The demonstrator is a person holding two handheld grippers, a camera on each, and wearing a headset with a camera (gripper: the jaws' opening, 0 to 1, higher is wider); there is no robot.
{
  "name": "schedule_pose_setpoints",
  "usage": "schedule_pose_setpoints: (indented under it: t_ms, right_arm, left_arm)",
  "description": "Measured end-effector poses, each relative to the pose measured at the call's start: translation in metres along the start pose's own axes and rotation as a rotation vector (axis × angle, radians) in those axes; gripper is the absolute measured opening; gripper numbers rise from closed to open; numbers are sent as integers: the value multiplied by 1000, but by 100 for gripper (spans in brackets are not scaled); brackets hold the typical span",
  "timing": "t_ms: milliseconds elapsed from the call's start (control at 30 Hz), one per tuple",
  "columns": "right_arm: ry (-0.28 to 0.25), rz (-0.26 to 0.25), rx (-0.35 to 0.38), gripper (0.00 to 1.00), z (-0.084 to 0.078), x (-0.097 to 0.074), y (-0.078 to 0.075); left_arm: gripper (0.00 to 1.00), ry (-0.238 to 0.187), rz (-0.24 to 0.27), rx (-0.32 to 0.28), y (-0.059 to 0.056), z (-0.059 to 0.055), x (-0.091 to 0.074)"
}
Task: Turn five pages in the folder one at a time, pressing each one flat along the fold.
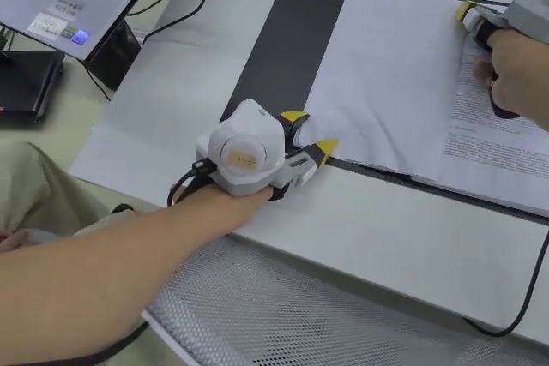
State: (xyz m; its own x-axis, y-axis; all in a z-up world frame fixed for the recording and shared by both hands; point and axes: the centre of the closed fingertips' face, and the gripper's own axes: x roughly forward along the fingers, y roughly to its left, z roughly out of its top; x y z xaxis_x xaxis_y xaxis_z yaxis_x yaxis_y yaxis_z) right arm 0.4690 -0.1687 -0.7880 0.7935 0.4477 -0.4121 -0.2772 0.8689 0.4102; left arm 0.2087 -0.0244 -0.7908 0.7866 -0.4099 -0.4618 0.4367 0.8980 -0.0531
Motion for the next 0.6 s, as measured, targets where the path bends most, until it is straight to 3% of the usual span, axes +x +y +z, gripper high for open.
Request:
schedule_pose_setpoints:
  t_ms: [133,233,600]
  right_arm:
    - [-11,0,1,0,0,1,-2]
    - [-27,14,45,0,1,-4,0]
    - [-11,61,-9,0,-15,-23,12]
  left_arm:
    - [31,-1,0,-1,0,0,0]
    - [30,-2,2,-3,0,1,0]
    - [30,-8,3,-7,1,2,1]
